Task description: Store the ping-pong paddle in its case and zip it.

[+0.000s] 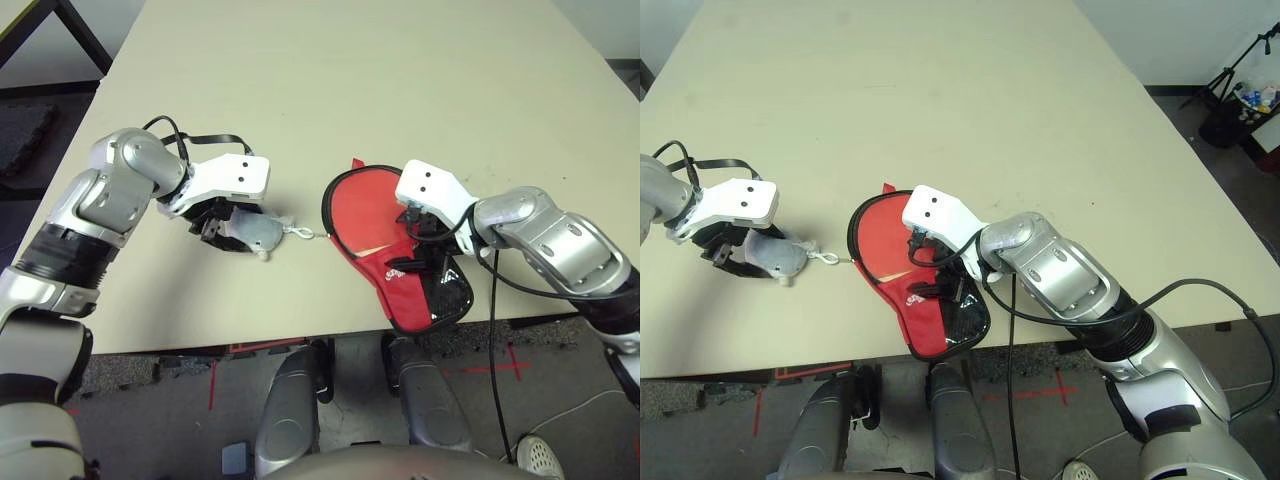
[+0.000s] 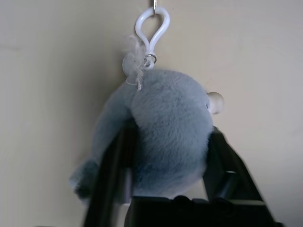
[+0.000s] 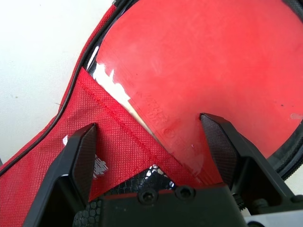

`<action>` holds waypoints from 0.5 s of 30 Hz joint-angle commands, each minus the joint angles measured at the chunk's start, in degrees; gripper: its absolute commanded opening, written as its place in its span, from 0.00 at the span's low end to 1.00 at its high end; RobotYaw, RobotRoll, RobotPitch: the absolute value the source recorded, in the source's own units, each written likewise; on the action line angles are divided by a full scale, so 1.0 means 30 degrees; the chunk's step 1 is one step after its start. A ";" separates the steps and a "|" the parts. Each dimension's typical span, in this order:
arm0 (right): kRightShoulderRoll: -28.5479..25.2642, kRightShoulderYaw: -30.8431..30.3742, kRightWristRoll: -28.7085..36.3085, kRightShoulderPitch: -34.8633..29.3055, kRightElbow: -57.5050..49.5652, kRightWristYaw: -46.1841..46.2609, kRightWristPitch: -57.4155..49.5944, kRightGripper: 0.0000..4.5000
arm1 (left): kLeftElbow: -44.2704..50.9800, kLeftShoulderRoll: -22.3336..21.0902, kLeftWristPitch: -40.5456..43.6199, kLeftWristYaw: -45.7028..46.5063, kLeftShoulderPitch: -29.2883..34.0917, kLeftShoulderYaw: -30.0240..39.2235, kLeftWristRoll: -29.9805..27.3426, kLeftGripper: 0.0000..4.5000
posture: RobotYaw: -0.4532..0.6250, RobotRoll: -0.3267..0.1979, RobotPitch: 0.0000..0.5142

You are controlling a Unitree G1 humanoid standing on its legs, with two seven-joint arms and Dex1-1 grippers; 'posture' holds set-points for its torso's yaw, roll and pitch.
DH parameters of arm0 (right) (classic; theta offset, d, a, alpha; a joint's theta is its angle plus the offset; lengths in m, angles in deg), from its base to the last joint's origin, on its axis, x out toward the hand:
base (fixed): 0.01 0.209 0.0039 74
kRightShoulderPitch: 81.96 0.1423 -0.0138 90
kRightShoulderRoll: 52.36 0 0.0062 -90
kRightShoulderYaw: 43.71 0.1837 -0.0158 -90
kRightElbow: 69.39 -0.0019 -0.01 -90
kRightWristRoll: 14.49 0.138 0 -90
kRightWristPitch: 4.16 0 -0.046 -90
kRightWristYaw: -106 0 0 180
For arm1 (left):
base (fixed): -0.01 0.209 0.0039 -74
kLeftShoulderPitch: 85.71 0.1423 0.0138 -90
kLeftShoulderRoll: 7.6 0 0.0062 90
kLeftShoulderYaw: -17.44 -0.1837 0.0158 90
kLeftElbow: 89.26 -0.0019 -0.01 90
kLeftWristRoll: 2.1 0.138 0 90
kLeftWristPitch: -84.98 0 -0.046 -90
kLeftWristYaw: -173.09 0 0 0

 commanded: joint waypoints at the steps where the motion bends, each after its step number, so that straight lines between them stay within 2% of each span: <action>1: 0.0122 -0.0527 -0.0220 -0.0391 0.0472 -0.0010 -0.0481 1.00 | -0.0741 0.0607 -0.0134 0.0231 -0.0055 -0.0245 0.0456 0.30 | 0.36 0.62 0.49; 4: 0.0169 -0.0527 -0.0261 -0.0413 0.0480 -0.0003 -0.0492 1.00 | -0.1958 0.1271 -0.0604 0.0984 -0.1032 -0.0130 0.0985 0.12 | 0.36 0.62 0.49; 6: 0.0235 -0.0551 -0.0306 -0.0409 0.0528 -0.0011 -0.0476 1.00 | -0.4040 0.2263 -0.1751 0.2400 -0.2410 -0.0037 0.1694 0.05 | 0.36 0.62 0.49; 15: 0.0471 -0.0783 -0.0756 -0.0401 0.0822 -0.0124 -0.0316 1.00 | -1.4146 0.6566 -0.6714 0.9978 -0.7518 -0.0194 0.4832 0.04 | 0.37 0.62 0.49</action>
